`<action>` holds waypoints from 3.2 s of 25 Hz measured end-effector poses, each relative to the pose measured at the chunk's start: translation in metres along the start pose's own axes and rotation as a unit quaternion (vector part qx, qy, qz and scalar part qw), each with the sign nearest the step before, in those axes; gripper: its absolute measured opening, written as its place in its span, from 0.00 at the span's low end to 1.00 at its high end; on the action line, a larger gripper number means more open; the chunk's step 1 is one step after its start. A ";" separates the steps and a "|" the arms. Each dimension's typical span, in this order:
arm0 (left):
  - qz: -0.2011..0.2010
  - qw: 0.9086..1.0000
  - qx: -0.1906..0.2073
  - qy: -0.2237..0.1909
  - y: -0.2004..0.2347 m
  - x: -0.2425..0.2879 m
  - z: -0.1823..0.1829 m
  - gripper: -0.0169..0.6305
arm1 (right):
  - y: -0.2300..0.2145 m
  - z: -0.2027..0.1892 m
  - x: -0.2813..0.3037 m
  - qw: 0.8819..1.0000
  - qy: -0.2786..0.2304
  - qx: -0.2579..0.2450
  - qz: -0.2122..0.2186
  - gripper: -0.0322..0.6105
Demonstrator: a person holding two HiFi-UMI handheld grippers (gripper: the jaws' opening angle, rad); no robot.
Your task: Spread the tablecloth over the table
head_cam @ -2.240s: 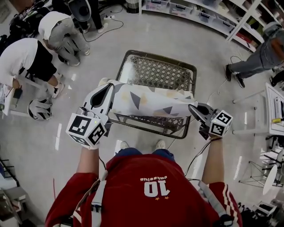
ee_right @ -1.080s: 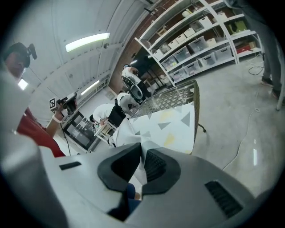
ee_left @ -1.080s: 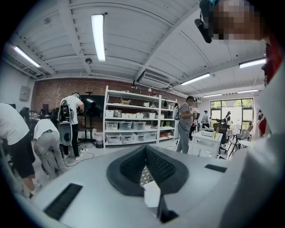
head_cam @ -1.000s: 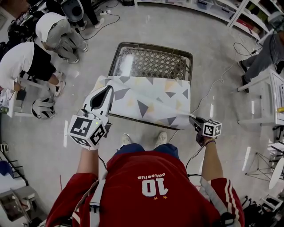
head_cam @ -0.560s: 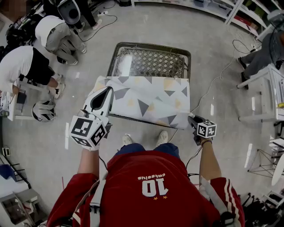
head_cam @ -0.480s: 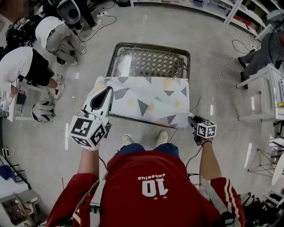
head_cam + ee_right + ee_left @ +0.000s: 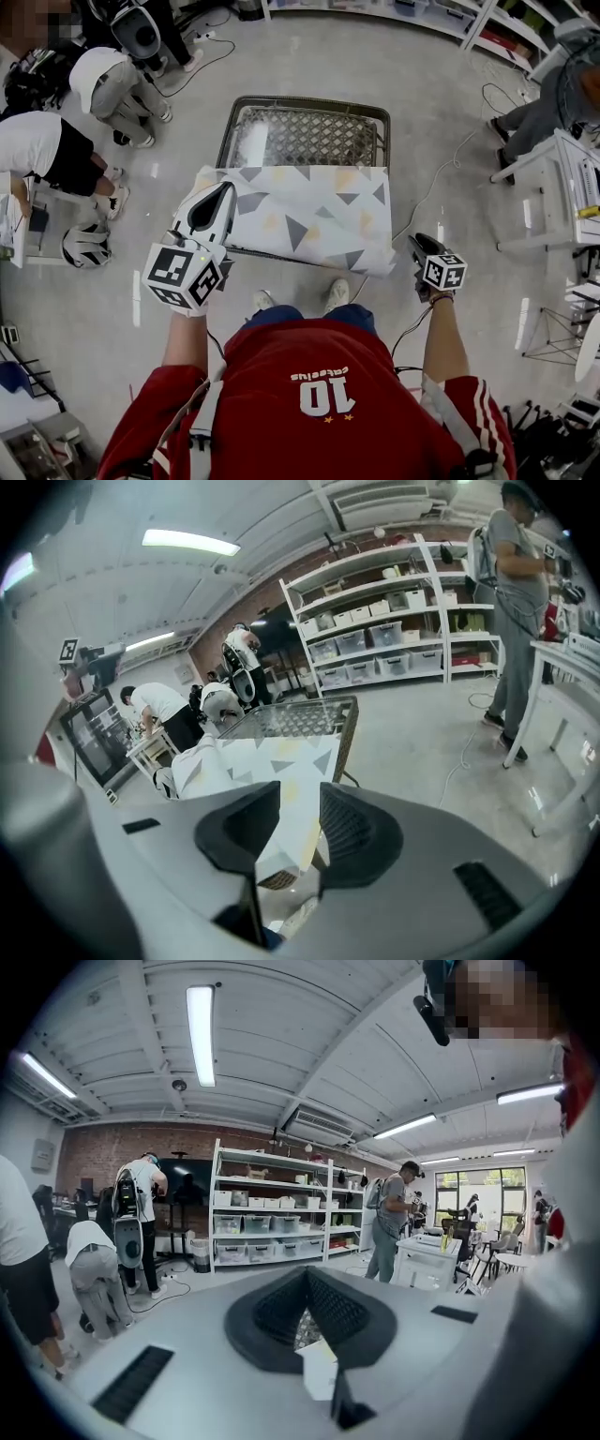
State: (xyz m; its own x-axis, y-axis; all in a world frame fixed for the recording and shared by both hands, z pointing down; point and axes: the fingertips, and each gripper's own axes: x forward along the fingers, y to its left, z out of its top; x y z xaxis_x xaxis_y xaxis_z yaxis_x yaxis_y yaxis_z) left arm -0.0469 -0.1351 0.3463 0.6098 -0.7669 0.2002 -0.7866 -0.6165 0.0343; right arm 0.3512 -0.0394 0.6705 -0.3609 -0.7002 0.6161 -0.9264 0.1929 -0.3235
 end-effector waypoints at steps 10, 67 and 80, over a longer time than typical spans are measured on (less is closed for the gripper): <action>-0.009 1.000 0.008 -0.006 -0.004 0.010 0.009 0.04 | 0.062 0.127 -0.017 0.989 -0.112 -0.091 0.037 0.25; 0.027 0.996 0.038 -0.081 -0.021 0.049 0.060 0.04 | 0.232 0.318 -0.064 0.941 -0.283 -0.184 0.008 0.18; -0.032 0.997 0.024 -0.070 -0.030 0.090 0.033 0.04 | 0.171 0.275 -0.041 0.964 -0.222 -0.146 -0.022 0.27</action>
State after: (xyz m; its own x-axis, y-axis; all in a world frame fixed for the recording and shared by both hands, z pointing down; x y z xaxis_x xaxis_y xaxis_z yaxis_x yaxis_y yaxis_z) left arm 0.0351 -0.1920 0.3306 0.6682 -0.7415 0.0611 -0.7426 -0.6697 -0.0058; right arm 0.2369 -0.1666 0.3920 -0.2990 -0.9249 0.2347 -0.9539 0.2960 -0.0486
